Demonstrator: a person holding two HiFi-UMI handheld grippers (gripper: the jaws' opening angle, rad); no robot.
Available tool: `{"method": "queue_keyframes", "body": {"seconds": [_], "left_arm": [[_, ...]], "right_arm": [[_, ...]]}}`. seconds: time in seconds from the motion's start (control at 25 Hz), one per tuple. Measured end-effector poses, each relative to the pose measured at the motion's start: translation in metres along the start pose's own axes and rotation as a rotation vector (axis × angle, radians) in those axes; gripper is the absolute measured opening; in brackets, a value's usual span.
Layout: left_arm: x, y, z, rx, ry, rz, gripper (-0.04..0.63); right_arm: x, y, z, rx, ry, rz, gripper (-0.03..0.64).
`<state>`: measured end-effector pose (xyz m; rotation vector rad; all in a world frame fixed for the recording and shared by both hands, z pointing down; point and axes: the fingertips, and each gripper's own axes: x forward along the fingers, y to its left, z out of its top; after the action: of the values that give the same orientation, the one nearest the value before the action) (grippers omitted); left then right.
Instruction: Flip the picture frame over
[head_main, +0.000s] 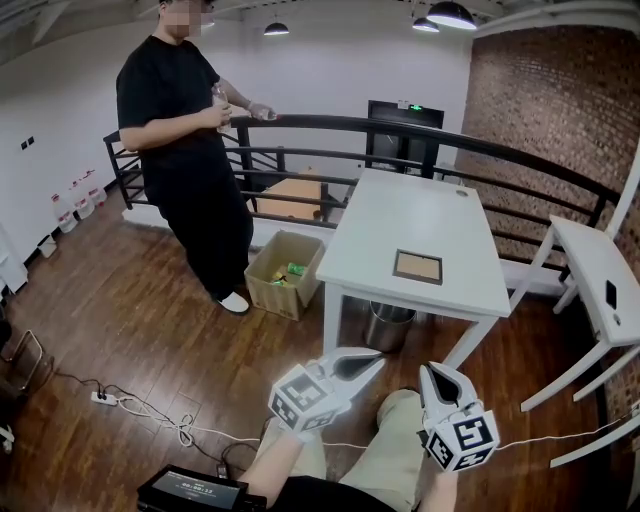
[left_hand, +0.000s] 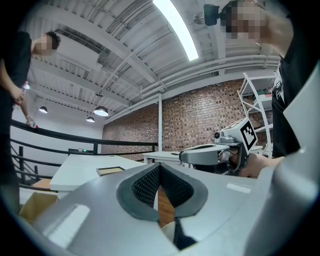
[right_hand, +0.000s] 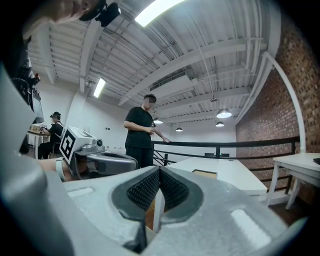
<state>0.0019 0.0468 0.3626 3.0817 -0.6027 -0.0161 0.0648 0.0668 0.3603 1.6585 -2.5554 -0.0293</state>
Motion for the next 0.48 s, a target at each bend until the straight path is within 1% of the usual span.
{"method": "queue_keyframes", "body": {"seconds": [0.12, 0.48], "left_arm": [[0.0023, 0.0, -0.0004, -0.013, 0.007, -0.002, 0.015], [0.0017, -0.0005, -0.0024, -0.011, 0.009, 0.016, 0.015]], "right_arm": [[0.0012, -0.0037, -0.0026, 0.005, 0.005, -0.003, -0.008], [-0.0025, 0.0, 0.0009, -0.001, 0.005, 0.005, -0.008]]}}
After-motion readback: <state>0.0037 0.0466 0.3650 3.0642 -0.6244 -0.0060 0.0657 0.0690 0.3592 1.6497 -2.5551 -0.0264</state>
